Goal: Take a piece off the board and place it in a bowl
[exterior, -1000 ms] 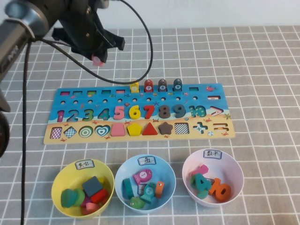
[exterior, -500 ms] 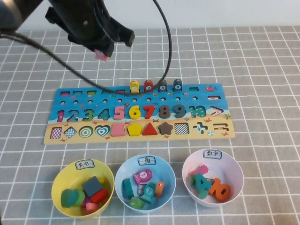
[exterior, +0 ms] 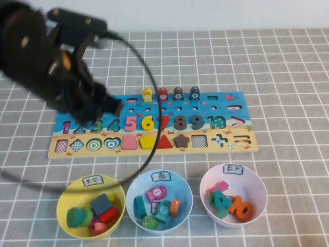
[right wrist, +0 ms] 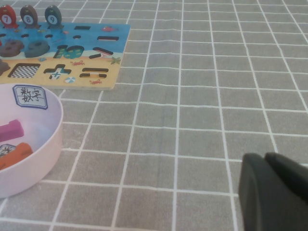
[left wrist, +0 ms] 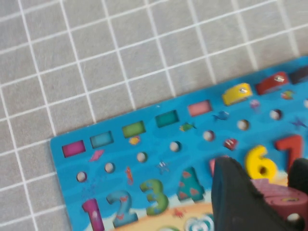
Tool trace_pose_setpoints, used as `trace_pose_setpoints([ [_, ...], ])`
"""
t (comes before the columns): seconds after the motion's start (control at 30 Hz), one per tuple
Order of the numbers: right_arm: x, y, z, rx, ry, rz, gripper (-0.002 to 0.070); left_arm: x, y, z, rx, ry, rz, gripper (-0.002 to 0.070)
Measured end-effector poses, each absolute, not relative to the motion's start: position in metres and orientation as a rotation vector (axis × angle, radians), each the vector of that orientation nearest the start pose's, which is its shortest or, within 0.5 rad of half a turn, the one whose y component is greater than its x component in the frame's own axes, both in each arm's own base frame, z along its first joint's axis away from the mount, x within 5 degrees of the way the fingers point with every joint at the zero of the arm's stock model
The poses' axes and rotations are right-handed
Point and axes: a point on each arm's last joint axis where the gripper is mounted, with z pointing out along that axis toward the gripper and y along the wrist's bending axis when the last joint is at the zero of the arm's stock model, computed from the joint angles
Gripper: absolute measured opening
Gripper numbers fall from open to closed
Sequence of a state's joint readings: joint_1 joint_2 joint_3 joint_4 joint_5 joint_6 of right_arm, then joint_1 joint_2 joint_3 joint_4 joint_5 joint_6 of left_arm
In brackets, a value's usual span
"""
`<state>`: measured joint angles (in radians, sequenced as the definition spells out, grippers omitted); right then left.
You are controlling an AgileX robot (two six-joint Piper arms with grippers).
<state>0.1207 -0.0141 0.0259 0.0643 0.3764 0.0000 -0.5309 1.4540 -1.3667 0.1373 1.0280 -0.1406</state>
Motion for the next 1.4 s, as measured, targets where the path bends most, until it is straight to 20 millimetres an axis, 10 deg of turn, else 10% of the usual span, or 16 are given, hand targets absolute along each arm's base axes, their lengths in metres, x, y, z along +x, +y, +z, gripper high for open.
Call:
trace_pose_setpoints([
  [0.6,0.052,0.008,0.171,-0.073,1.872,0.147,-0.0017,0.165,-0.111,0.265,0.764,2.778,-0.227,0.0190],
  [0.9,0.052,0.008,0.171,-0.073,1.872,0.147,-0.0017,0.172,-0.162,0.258,1.011,2.756,-0.240,0.0190],
  [1.4,0.052,0.008,0.171,-0.073,1.872,0.147,-0.0017,0.202,-0.228,0.237,0.896,2.852,-0.260,0.0190],
])
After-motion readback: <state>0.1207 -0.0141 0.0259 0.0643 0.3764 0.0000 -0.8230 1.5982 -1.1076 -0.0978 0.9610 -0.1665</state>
